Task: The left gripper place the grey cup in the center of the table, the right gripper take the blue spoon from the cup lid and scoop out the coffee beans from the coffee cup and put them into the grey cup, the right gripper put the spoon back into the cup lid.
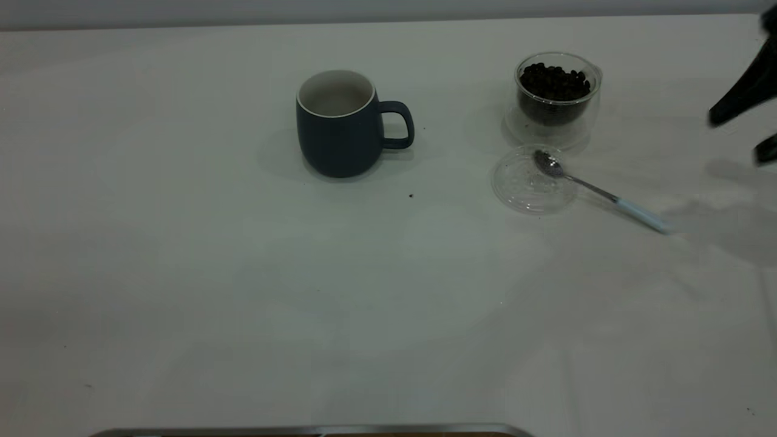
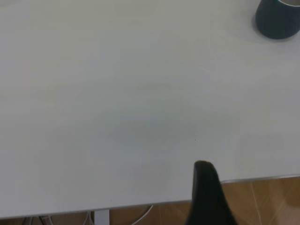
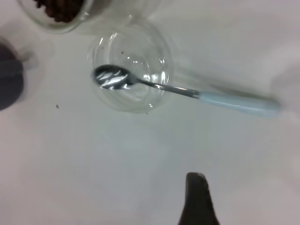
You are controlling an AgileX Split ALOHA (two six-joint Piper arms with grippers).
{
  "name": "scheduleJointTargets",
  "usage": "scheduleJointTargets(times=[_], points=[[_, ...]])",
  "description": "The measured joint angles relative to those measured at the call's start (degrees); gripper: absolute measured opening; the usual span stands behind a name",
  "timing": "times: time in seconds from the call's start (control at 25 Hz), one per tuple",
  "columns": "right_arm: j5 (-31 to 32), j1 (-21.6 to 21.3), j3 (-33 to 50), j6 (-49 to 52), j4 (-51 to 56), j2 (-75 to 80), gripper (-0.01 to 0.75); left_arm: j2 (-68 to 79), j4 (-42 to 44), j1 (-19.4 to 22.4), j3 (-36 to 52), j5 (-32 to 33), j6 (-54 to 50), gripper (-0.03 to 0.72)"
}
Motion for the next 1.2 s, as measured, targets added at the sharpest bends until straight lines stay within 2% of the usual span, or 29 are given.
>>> scheduleJointTargets(times=[0.28, 0.6, 0.8, 0.96, 1.2], points=[[2.7, 3.1, 0.5, 4.4, -6.7, -17.3, 0.588, 0.0, 0.0, 0.0, 0.0, 0.0, 0.0, 0.545], [3.8, 7.8, 0.7, 5.1, -9.2, -25.6, 0.588, 0.0, 0.0, 0.0, 0.0, 0.0, 0.0, 0.545], [5.1, 11.4, 1.3, 8.8, -13.9, -32.6, 0.588, 0.0, 0.0, 0.0, 0.0, 0.0, 0.0, 0.545], [9.2, 13.8, 1.5, 13.1, -19.8, -42.4, 0.588, 0.0, 0.0, 0.0, 0.0, 0.0, 0.0, 0.545], [18.7, 14.1, 1.6, 13.9, -24.7, -55.4, 0.588, 0.0, 0.0, 0.0, 0.0, 0.0, 0.0, 0.545]])
